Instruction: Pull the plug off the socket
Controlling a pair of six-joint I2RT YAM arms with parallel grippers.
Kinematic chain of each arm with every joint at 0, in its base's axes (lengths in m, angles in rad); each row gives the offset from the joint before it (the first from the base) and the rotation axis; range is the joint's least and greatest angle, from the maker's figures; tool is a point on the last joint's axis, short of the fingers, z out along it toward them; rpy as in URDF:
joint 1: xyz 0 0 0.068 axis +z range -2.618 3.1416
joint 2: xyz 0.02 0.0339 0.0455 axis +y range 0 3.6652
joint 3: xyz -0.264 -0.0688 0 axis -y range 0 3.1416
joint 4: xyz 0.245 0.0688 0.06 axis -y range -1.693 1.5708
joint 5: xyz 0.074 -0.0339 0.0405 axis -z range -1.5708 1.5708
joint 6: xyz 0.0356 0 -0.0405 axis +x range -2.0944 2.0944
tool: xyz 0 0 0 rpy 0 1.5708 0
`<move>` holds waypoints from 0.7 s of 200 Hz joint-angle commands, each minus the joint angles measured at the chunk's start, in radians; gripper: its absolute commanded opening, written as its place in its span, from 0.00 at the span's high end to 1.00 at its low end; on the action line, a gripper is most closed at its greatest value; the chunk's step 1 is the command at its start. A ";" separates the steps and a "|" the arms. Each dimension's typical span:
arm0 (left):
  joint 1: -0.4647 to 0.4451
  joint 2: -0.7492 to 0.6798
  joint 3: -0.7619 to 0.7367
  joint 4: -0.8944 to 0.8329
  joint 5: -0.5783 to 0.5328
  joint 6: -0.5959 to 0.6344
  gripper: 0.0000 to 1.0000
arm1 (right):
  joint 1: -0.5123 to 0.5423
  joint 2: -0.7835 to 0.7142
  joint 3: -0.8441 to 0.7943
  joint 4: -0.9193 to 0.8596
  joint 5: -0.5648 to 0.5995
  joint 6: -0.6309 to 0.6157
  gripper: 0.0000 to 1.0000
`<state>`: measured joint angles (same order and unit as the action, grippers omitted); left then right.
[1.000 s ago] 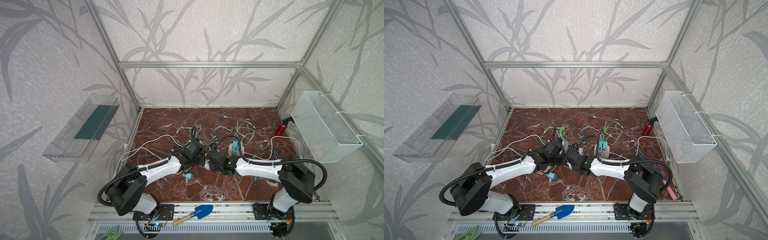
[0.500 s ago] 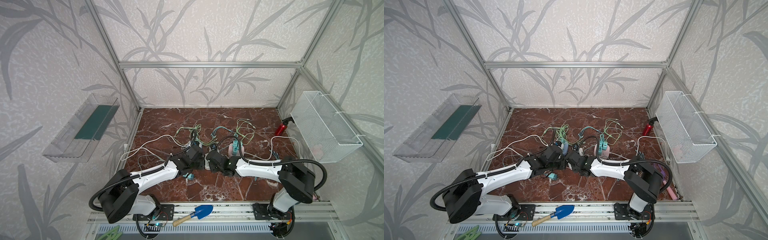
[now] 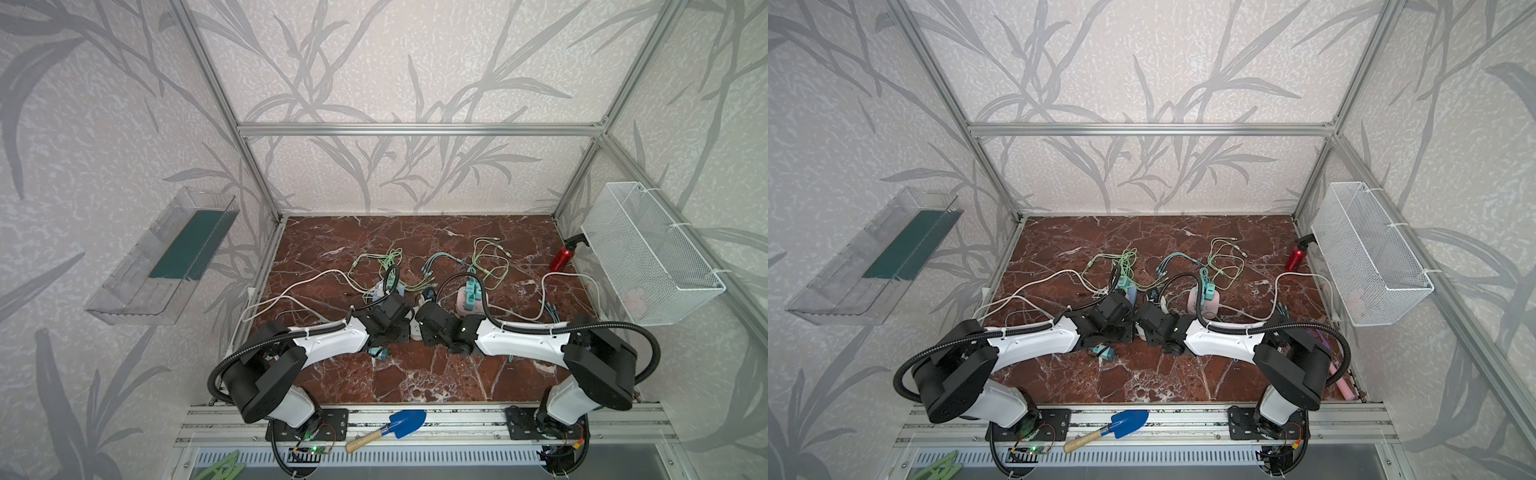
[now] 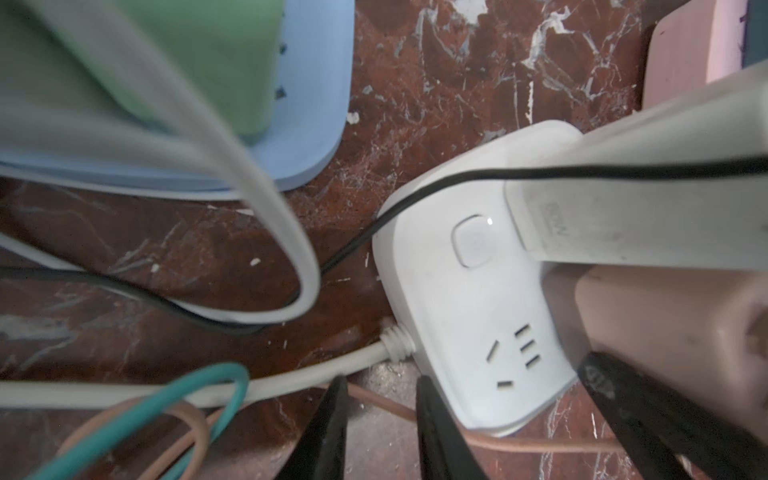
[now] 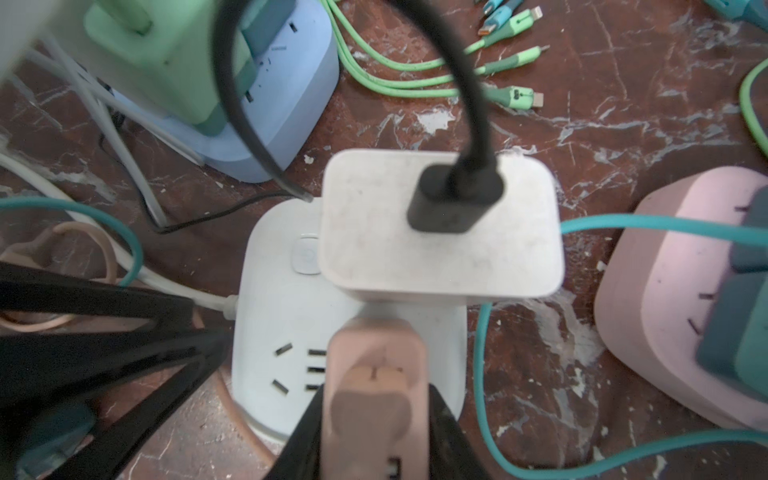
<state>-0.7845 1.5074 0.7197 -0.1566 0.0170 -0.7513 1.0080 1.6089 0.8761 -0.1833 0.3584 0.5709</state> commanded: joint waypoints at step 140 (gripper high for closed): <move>0.019 0.114 0.107 0.013 0.024 0.027 0.69 | 0.055 -0.027 0.006 -0.002 0.033 -0.019 0.67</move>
<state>-0.7700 1.5841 0.8001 -0.1143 0.0402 -0.7475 1.0435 1.6058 0.8738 -0.1871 0.3801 0.5529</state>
